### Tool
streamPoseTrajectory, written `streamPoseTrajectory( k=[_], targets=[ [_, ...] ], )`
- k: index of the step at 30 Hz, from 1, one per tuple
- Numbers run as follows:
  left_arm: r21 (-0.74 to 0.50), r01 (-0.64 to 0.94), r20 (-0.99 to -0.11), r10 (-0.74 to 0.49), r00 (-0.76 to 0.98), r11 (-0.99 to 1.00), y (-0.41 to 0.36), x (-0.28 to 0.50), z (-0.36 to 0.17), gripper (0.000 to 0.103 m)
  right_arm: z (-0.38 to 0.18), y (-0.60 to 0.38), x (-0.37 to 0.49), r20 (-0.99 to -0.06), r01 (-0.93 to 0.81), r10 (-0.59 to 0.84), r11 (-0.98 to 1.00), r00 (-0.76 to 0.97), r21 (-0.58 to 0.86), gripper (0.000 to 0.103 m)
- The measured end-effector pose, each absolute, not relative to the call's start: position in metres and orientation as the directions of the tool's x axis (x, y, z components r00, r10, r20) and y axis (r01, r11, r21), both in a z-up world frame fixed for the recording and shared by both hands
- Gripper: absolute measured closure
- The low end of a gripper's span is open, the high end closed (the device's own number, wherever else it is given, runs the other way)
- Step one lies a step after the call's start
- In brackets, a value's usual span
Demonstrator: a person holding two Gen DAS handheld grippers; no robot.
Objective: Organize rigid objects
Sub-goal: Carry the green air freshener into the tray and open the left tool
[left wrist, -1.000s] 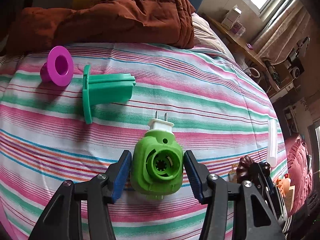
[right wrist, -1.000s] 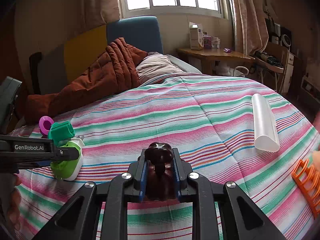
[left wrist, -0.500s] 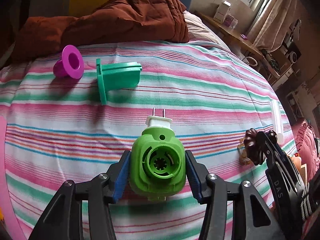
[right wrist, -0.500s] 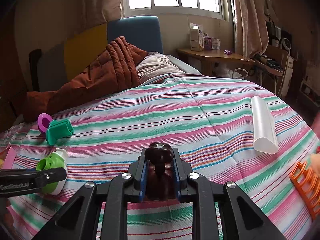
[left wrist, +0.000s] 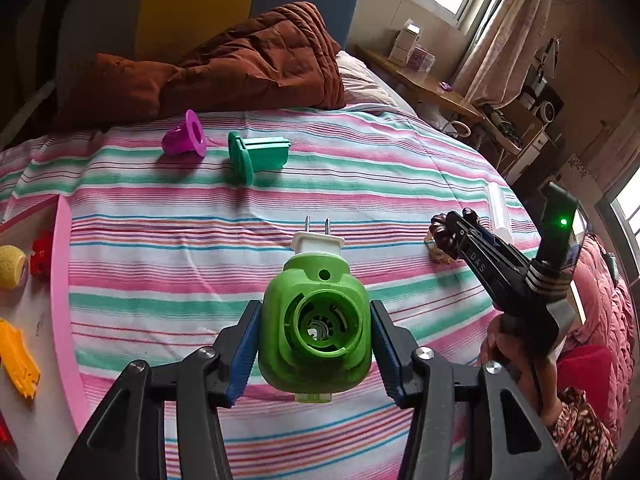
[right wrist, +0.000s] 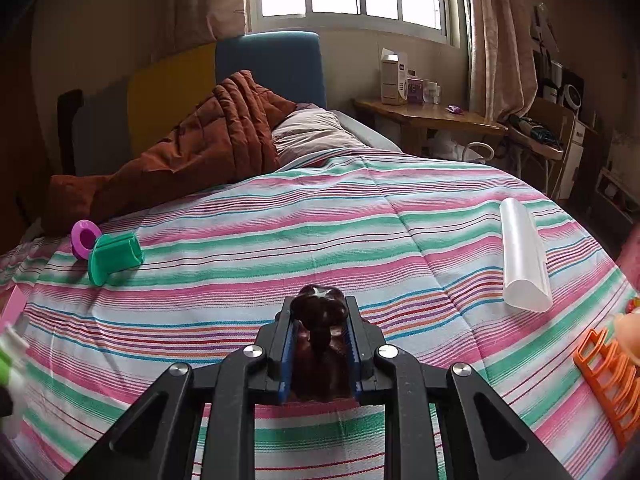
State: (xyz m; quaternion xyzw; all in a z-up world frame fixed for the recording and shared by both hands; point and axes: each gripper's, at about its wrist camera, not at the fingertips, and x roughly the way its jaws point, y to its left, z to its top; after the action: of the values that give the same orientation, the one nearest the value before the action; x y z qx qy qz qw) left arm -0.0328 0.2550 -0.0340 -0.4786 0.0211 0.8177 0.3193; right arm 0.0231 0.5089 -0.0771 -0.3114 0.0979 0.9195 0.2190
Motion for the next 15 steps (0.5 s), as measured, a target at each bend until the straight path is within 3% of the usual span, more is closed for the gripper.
streamPoseTrajectory(
  k=[15],
  targets=[
    [-0.214, -0.394, -0.758, 0.407, -0.510, -0.894, 0.091, -0.016, -0.020, 0.050, -0.076, 0.501, 0.021, -0.613, -0.473, 0.383, -0.881, -0.692, -0.016, 0.082]
  ],
)
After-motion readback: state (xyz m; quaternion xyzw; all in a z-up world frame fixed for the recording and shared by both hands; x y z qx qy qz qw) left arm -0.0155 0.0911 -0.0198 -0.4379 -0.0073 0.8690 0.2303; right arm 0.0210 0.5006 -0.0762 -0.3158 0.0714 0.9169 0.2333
